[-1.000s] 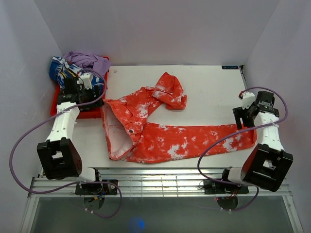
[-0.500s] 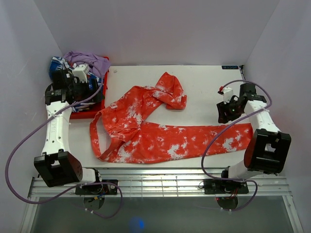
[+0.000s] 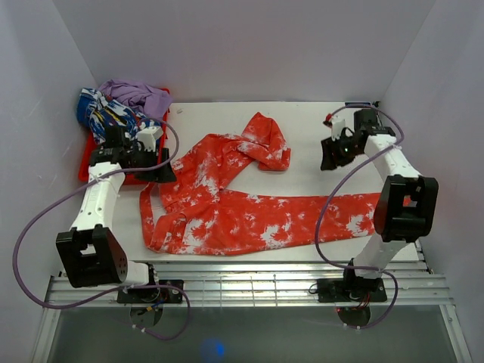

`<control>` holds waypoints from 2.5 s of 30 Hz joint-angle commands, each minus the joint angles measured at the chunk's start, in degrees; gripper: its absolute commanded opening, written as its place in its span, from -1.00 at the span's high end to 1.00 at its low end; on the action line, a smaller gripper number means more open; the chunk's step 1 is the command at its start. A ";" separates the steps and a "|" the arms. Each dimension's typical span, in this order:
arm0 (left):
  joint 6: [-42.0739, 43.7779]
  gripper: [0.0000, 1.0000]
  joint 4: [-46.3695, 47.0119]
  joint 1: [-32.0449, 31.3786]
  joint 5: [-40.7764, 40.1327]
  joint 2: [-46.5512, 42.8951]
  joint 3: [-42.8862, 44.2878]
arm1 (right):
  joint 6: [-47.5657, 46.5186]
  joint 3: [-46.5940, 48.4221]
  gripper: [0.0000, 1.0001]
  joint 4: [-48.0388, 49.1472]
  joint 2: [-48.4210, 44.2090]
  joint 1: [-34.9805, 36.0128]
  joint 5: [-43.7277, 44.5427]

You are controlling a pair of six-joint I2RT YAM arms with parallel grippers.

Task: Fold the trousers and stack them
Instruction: Flatten the trousers out

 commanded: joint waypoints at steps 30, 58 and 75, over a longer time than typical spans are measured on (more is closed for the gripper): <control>-0.73 0.30 16.54 -17.04 -16.38 24.31 4.11 | 25.69 36.90 0.85 21.73 29.08 5.53 0.32; 1.28 0.43 19.80 -16.95 -19.74 22.65 3.93 | 21.14 17.71 -0.46 12.86 8.84 -8.72 19.62; 4.62 -0.59 14.70 -16.95 -5.59 18.43 6.83 | -61.62 6.04 -0.52 14.94 6.38 -20.48 -11.52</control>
